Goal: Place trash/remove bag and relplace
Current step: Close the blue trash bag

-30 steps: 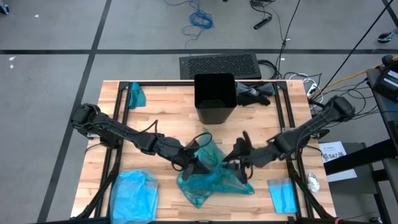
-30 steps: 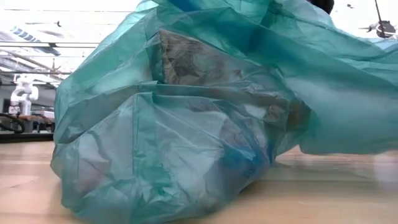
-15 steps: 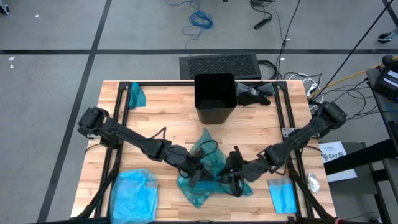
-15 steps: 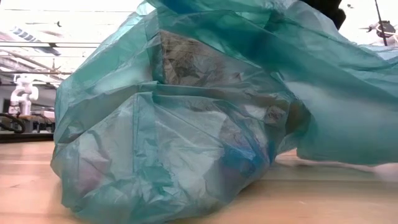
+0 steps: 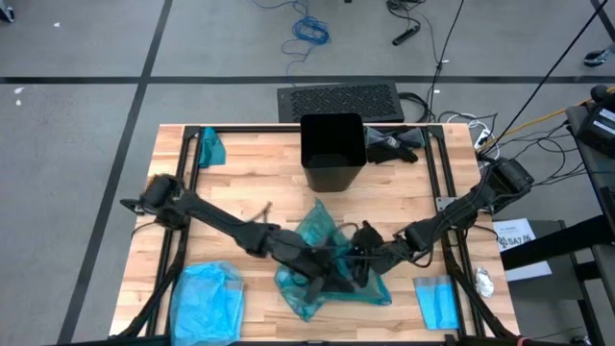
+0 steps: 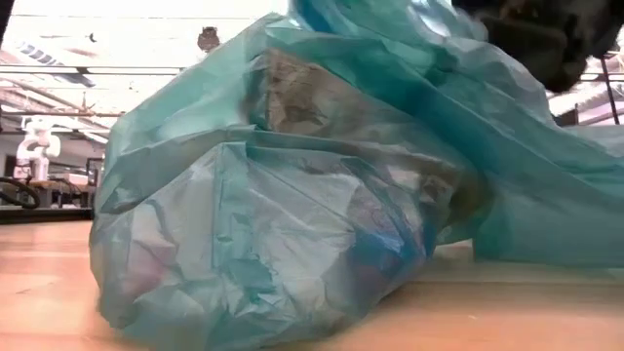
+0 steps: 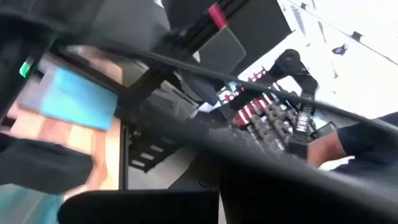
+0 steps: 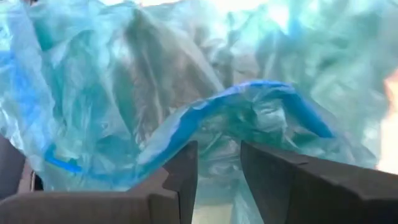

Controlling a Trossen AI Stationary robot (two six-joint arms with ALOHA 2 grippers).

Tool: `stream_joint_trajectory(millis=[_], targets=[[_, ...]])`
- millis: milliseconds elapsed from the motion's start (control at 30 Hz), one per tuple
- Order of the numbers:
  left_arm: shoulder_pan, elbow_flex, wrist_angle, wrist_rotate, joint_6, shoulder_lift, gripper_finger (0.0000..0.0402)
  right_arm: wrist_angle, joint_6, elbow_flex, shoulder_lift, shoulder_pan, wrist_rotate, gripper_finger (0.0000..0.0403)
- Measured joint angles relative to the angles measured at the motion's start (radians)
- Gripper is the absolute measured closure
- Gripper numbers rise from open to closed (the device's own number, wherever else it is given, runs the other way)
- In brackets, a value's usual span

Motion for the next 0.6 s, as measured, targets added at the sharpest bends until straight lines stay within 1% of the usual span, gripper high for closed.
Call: stream_joint_trajectory(millis=[67, 133, 233, 333, 400, 500, 600], targets=[[0.000, 0.001, -0.102, -0.042, 0.042, -0.057, 0.0401, 0.059, 0.018, -0.045, -0.036, 0.011, 0.011, 0.0289], [-0.005, -0.001, -0.263, -0.105, 0.074, -0.110, 0.0401, 0.106, 0.020, -0.064, -0.079, 0.029, 0.018, 0.0289], [-0.011, -0.002, -0.454, -0.178, 0.086, -0.157, 0.0401, 0.103, 0.011, -0.070, -0.132, 0.061, 0.023, 0.0289], [-0.021, -0.001, -0.544, -0.180, 0.050, -0.158, 0.0401, 0.102, 0.012, -0.070, -0.180, 0.101, 0.065, 0.0289], [-0.033, -0.003, -0.558, -0.173, 0.030, -0.137, 0.0401, 0.098, 0.027, -0.070, -0.194, 0.130, 0.099, 0.0289], [-0.049, -0.004, -0.585, -0.171, -0.013, -0.120, 0.0402, 0.122, 0.031, -0.070, -0.194, 0.149, 0.087, 0.0289], [-0.064, -0.004, -0.651, -0.207, -0.059, -0.116, 0.0401, 0.174, 0.026, -0.070, -0.192, 0.166, 0.056, 0.0289]])
